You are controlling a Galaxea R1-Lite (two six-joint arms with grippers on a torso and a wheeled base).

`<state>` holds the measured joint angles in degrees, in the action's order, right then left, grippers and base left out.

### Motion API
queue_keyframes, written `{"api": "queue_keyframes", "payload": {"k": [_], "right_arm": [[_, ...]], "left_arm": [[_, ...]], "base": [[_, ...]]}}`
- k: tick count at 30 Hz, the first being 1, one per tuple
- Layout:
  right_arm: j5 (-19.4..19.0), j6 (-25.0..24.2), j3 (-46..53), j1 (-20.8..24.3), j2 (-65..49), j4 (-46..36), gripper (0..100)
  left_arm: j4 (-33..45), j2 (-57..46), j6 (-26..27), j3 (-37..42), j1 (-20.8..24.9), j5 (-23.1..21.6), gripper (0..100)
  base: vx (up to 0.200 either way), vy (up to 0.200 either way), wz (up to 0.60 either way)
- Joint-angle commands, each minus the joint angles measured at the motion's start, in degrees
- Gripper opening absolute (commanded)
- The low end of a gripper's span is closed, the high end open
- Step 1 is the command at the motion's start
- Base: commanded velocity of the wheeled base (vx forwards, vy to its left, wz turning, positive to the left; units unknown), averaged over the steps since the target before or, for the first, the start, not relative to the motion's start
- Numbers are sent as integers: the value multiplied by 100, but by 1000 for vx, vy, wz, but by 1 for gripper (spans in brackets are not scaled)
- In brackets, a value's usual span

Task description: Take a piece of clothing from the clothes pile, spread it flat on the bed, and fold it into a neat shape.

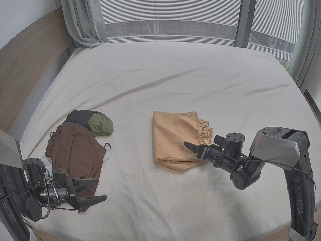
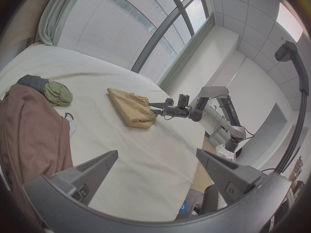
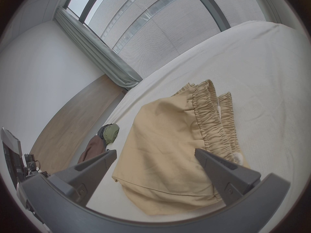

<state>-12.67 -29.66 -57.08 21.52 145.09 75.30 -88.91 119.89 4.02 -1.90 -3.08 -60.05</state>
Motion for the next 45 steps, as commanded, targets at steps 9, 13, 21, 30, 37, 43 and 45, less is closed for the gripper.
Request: {"api": "queue_keyframes", "payload": {"k": [9, 13, 21, 30, 37, 43, 45], "right_arm": [[80, 83, 1278, 19, -1923, 143, 100], [89, 540, 2025, -77, -2609, 160, 100], [89, 1454, 3774, -561, -3971, 521, 100], [80, 1630, 5330, -824, -5325, 1189, 100], [106, 1621, 5708, -1264, -7496, 415, 100], [98, 1639, 5708, -1449, -10299, -1984, 100], [89, 1674, 5708, -1457, -11415, -3171, 100]], "left_arm": [[-4, -836, -253, -188, 941, -7, 100], [-4, -810, -235, -188, 1196, -95, 100], [22, -1416, -191, 190, 1240, -560, 100], [603, -2576, -200, 190, 1319, -1510, 100], [2510, -4220, -174, 190, 1337, -2063, 100], [4101, -6154, -235, 190, 1047, -2037, 100], [4681, -6883, -288, 190, 722, -2046, 100]], "base": [[0, 0, 0], [0, 0, 0], [0, 0, 0], [0, 0, 0], [0, 0, 0], [0, 0, 0], [0, 0, 0]]}}
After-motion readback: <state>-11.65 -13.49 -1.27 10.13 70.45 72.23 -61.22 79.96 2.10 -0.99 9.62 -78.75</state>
